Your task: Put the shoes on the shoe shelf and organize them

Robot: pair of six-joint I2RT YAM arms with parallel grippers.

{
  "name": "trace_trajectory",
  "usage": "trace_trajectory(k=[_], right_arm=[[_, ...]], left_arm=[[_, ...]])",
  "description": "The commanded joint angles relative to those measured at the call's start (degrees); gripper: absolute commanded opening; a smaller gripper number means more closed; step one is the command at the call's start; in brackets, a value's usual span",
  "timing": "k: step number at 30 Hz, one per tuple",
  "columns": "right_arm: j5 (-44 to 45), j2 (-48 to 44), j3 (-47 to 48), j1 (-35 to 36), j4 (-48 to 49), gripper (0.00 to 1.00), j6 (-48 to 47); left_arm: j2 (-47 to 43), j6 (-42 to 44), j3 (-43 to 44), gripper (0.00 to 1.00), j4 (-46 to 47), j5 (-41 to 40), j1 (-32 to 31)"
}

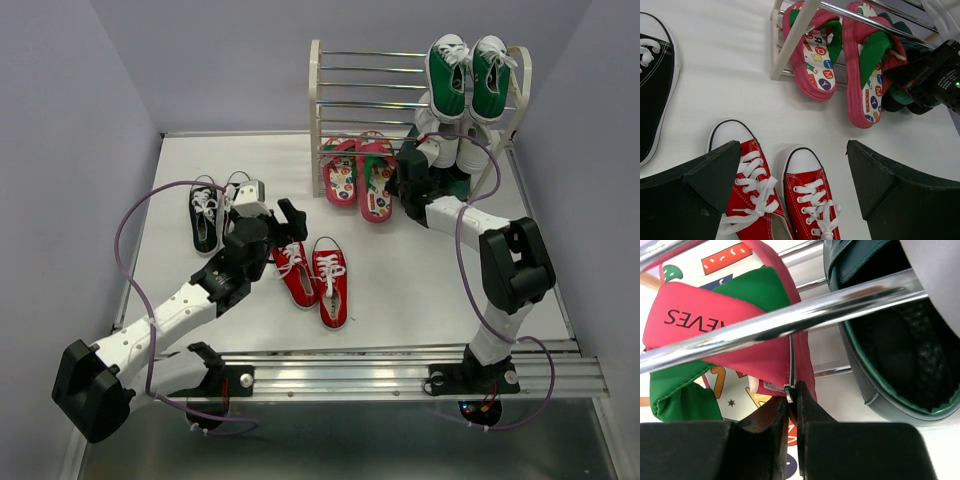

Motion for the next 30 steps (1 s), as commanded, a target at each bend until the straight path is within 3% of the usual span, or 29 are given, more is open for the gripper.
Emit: trace_trajectory(k=[1, 9, 30], right_arm=[[5.72, -0.28, 4.25, -0.05, 7.93, 0.01, 4.00], [11.35, -1.07, 3.28, -0.05, 7.67, 0.01, 5.31], [13.90, 7.19, 9.08, -0.05, 10.22, 0.01, 5.67]], left_arm=[[-2.08, -0.31, -1.39, 0.99, 2.58, -0.59, 0.32], [-1.82, -0.05, -1.30, 0.99, 3.02, -0.42, 0.59], [-3.05, 0.48, -1.30, 0.99, 2.23, -0.51, 1.12]])
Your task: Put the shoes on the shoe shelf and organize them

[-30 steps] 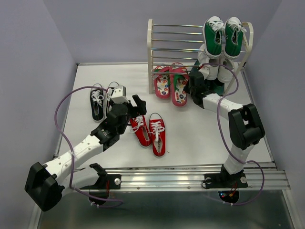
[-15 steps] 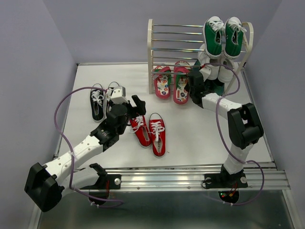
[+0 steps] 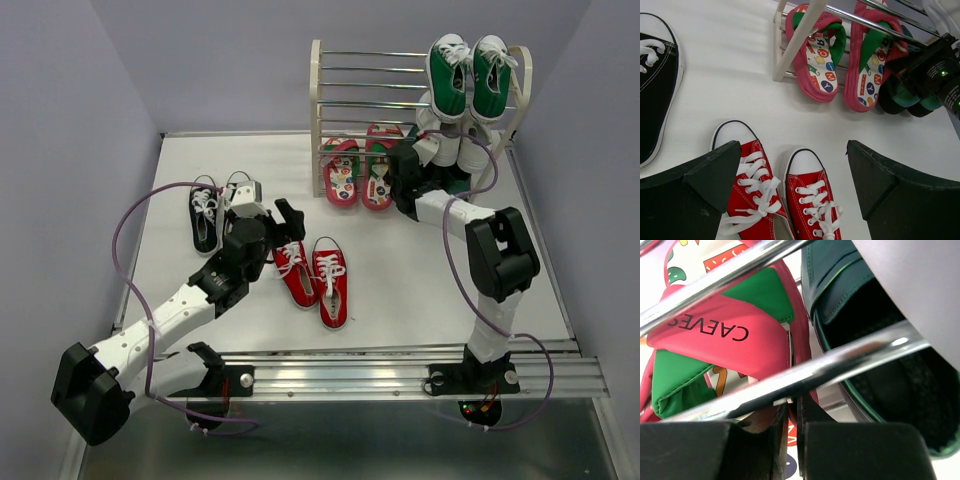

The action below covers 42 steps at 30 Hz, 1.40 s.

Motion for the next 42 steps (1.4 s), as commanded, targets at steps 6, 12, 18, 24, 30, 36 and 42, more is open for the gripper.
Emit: trace_trajectory(k=[6, 12, 18, 24, 30, 36, 42], right_arm=[[2.87, 2.65, 4.85, -0.73, 7.57, 0.01, 1.35], [2.08, 4.32, 5.81, -0.73, 7.57, 0.01, 1.36], [3.31, 5.11, 5.64, -0.73, 7.57, 0.07, 3.02], [3.75, 5.82, 5.64, -0.73, 7.57, 0.43, 3.99], [1.91, 4.77, 4.58, -0.73, 7.57, 0.56, 4.17], [-1.08, 1.96, 2.21, -0.73, 7.57, 0.63, 3.99], [-5.91, -2.79, -1.48, -0.73, 7.49, 0.77, 1.19]], left_arm=[[-2.04, 0.48, -0.49, 0.99, 1.62, -0.72, 0.53], [-2.31, 0.39, -0.40, 0.99, 1.44, -0.73, 0.61], [-2.83, 0.22, -0.49, 0.99, 0.82, -0.99, 0.70], [-3.36, -0.05, -0.49, 0.99, 0.21, -1.16, 0.79], [-3.54, -0.14, -0.40, 0.99, -0.23, -1.17, 0.88], [-4.15, -0.57, -0.40, 0.99, -0.93, -1.08, 0.88], [-5.03, -0.93, -1.02, 0.99, -1.55, -0.64, 0.88]])
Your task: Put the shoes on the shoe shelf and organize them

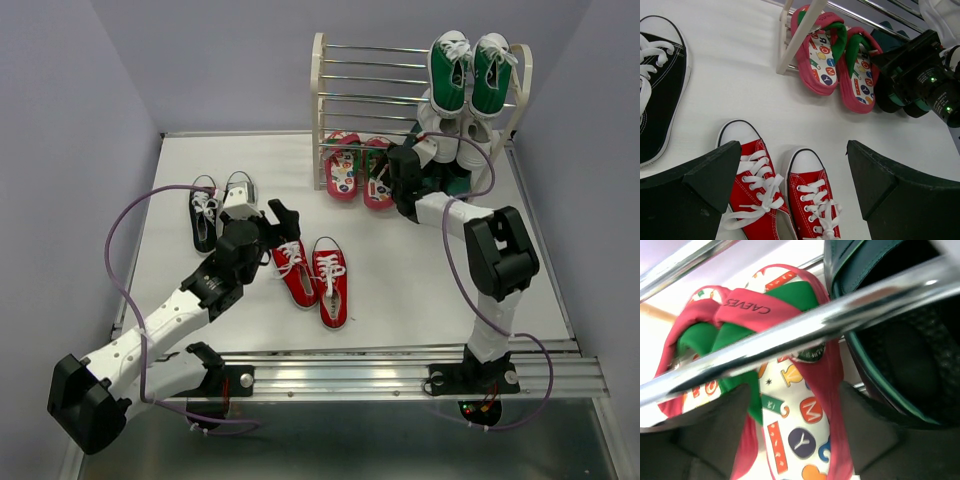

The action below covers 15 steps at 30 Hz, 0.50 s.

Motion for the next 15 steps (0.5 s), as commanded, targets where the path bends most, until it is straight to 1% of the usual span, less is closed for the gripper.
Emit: trace_trajectory(k=[1, 4, 8, 9, 10, 12, 15], right_arm=[[-2.60, -6.37, -3.33, -0.71, 3.44, 0.80, -1.16], [-5.93, -9.10, -5.71, -0.09, 2.57, 0.86, -4.05], [-9.01, -11.83, -8.26, 1.75, -2.17, 0.92, -8.10], [-8.84, -12.35, -8.71, 1.75, -3.05, 0.94, -8.71], [-8.84, -12.79, -9.06, 2.62, -3.93, 0.98, -10.46], [-5.87, -12.80, -9.50, 3.94, -7.18, 1.00, -11.35], [-4.01, -11.83, -9.33, 3.95, -11.49, 1.00, -11.44]], left_arm=[[-1.99, -0.42, -0.97, 0.99, 0.73, -0.53, 0.13], [-2.43, -0.78, -1.33, 0.99, 0.55, -0.27, 0.13], [-3.13, -1.04, -1.94, 0.99, 0.64, 0.09, 0.13], [-3.31, -1.21, -2.03, 0.99, 0.64, 0.17, 0.13], [-3.22, -1.30, -2.29, 0.99, 0.64, 0.26, 0.13], [-3.14, -1.30, -2.38, 0.99, 0.81, 0.44, 0.13], [-2.96, -1.30, -2.29, 0.99, 0.55, 0.61, 0.14]])
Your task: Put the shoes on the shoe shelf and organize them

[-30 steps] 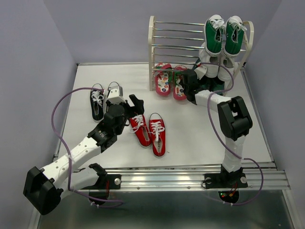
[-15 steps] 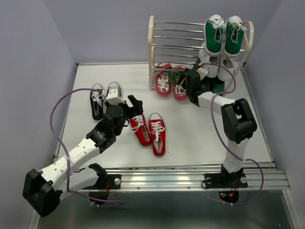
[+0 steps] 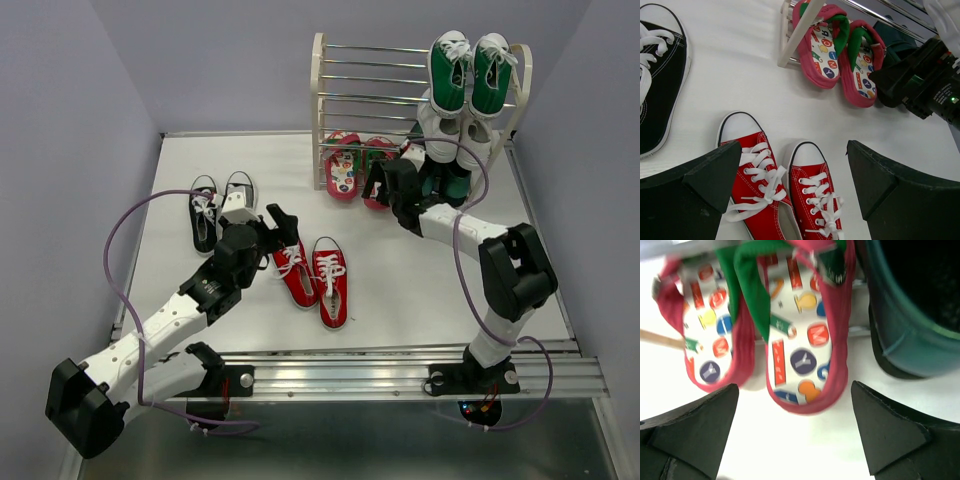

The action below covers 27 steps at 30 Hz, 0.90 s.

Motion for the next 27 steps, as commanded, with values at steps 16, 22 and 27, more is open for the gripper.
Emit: trace_trajectory(k=[16, 22, 27], right_arm=[[-1.03, 11.44, 9.67, 1.33, -11.86, 1.00, -6.98], [0.02, 12.85, 12.58, 1.33, -11.77, 0.94, -7.51], [1.69, 13.20, 14.07, 1.33, -11.16, 0.65, -7.69]], left_arm=[[-1.08, -0.32, -0.83, 0.99, 1.95, -0.06, 0.20], [-0.82, -0.06, -0.83, 0.99, 2.21, -0.15, 0.20], [-0.82, 0.03, -0.83, 0.99, 2.21, -0.24, 0.20]])
